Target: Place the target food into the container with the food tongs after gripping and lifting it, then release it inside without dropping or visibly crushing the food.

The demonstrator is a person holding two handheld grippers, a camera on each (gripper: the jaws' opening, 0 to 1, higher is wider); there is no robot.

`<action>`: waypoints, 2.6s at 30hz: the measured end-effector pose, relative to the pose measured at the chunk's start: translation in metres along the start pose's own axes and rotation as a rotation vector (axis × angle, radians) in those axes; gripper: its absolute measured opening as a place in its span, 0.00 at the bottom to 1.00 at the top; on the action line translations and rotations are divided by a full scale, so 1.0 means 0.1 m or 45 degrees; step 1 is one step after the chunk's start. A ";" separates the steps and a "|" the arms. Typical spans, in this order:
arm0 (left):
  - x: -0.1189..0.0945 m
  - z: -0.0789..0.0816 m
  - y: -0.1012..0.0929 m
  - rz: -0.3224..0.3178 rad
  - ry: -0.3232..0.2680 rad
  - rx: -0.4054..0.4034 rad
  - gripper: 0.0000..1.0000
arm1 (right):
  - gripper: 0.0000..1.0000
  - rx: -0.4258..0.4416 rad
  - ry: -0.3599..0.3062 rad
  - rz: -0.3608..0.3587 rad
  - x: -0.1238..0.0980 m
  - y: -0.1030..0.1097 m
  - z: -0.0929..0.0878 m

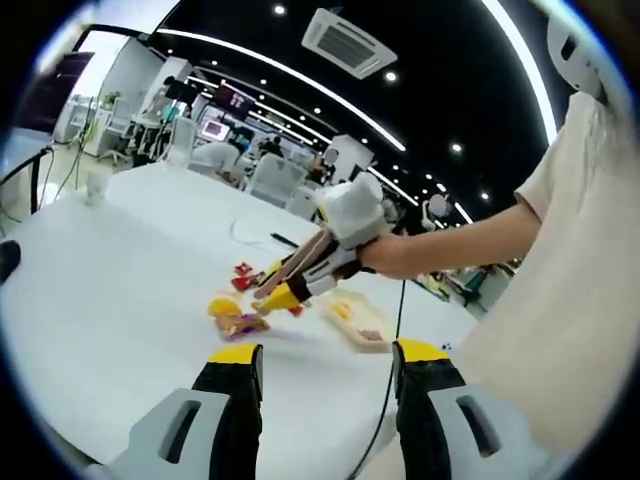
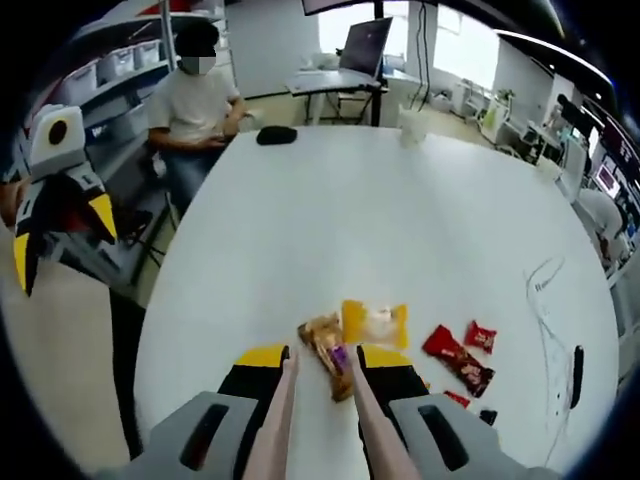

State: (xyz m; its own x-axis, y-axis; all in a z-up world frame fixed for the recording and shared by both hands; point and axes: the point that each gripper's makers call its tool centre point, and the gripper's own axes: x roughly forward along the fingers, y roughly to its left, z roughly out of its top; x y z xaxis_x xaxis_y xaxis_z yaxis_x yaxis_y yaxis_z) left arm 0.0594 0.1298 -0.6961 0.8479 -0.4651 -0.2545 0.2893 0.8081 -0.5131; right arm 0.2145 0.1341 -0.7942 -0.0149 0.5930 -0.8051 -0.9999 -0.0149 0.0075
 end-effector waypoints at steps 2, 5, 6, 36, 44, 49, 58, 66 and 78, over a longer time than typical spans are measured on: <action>0.01 -0.01 -0.02 -0.005 0.002 -0.006 0.51 | 0.26 0.001 -0.007 -0.013 0.03 -0.02 0.01; 0.01 -0.05 -0.02 -0.012 0.009 -0.012 0.52 | 0.26 -0.010 0.014 -0.004 0.07 -0.02 -0.03; 0.01 -0.05 -0.02 -0.013 0.010 -0.014 0.52 | 0.26 -0.019 0.019 -0.002 0.09 -0.01 -0.03; -0.11 -0.05 0.11 0.039 -0.033 -0.040 0.49 | 0.26 -0.315 0.176 -0.003 0.40 0.01 -0.21; -0.14 -0.06 0.12 0.050 -0.042 -0.056 0.49 | 0.25 -0.330 0.219 0.021 0.47 0.05 -0.25; -0.16 -0.07 0.13 0.058 -0.039 -0.062 0.49 | 0.23 -0.279 0.220 0.014 0.47 0.05 -0.26; -0.17 -0.05 0.14 0.051 -0.032 -0.053 0.49 | 0.21 -0.181 0.196 0.007 0.46 0.00 -0.28; -0.18 -0.02 0.15 0.050 -0.021 -0.038 0.49 | 0.21 -0.086 0.081 -0.016 0.31 0.02 -0.12; -0.07 0.05 0.02 -0.001 -0.003 0.007 0.49 | 0.21 0.115 -0.107 -0.068 -0.08 -0.03 0.01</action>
State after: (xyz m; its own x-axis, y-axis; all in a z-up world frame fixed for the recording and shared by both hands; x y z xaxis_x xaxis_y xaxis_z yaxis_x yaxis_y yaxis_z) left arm 0.0563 0.1366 -0.6917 0.8488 -0.4646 -0.2521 0.2921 0.8098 -0.5088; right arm 0.2175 0.1301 -0.7868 0.0415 0.6562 -0.7535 -0.9958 0.0890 0.0226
